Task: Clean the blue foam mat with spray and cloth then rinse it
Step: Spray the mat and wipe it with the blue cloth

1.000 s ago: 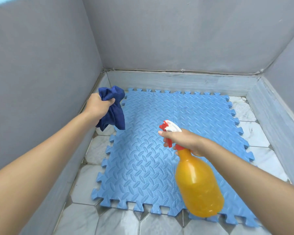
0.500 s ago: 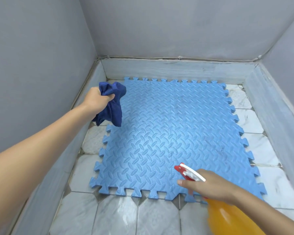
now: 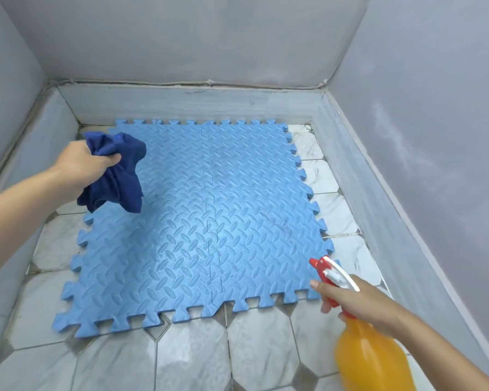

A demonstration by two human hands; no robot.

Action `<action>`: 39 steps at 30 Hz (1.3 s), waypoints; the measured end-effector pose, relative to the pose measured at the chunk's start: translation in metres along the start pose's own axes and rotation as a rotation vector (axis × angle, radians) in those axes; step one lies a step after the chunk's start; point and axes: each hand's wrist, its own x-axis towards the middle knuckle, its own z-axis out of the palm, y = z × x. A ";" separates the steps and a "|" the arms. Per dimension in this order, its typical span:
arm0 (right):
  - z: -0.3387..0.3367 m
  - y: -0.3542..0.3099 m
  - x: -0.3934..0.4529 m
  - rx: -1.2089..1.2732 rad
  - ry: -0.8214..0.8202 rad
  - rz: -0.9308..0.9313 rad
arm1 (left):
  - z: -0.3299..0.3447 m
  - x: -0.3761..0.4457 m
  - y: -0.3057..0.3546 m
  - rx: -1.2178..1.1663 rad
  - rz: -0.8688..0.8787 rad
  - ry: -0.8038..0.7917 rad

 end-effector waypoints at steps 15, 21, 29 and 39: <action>-0.005 0.027 0.000 0.097 0.110 -0.060 | 0.019 -0.006 0.005 -0.027 -0.014 -0.026; 0.005 -0.020 0.022 0.109 0.121 -0.177 | 0.033 -0.014 0.012 -0.029 -0.003 -0.050; 0.021 -0.067 0.036 0.228 0.125 -0.271 | 0.040 -0.021 0.018 -0.039 0.034 -0.066; 0.028 -0.080 0.036 0.253 0.216 -0.257 | 0.059 -0.023 0.012 0.019 0.021 -0.101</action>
